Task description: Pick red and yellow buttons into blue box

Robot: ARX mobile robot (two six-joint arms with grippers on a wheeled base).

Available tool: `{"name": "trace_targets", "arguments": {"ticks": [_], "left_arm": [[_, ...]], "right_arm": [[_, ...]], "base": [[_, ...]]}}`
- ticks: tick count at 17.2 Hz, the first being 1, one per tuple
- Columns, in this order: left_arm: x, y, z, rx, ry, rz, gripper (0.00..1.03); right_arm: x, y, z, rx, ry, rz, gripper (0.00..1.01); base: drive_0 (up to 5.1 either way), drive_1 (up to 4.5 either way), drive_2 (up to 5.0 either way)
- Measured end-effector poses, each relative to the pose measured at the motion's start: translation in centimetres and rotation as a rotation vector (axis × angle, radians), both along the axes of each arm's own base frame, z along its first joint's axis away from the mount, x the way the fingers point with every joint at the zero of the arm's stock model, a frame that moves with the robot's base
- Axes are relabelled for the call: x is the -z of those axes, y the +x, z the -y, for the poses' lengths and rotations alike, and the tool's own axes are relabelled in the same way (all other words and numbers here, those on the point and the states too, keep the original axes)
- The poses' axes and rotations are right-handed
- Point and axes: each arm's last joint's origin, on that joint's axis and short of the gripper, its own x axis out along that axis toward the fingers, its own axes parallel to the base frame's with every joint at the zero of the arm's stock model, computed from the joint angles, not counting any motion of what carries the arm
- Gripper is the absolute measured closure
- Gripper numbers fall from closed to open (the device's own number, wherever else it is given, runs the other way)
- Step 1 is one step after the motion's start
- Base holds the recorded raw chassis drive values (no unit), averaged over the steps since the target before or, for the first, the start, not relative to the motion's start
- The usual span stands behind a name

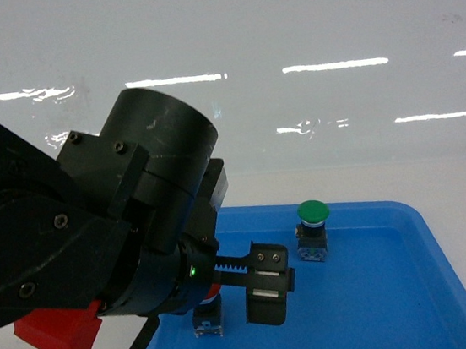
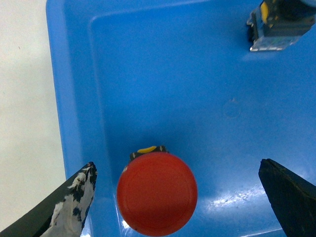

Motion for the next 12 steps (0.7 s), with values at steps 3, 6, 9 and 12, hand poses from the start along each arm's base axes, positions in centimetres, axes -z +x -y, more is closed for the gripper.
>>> {"name": "trace_targets", "arguments": {"ticks": [3,6,9,12], "left_arm": [[1.8,0.1,-0.5,-0.006,-0.016,-0.040,0.05],[2.3,0.2,-0.7,-0.002,-0.027,-0.050,0.05],[2.5,0.8,-1.0,-0.007,-0.048,-0.039,0.05],[2.5,1.5,-1.0,0.005,-0.084,-0.018,0.42]], "right_arm": [[0.0,0.0,0.0,0.000,0.000,0.000,0.72],[0.0,0.0,0.0,0.000,0.000,0.000,0.72],[0.0,0.0,0.0,0.000,0.000,0.000,0.72],[0.0,0.0,0.0,0.000,0.000,0.000,0.72]], "base": [[0.0,0.00,0.0],[0.0,0.00,0.0],[0.0,0.00,0.0],[0.0,0.00,0.0]]}}
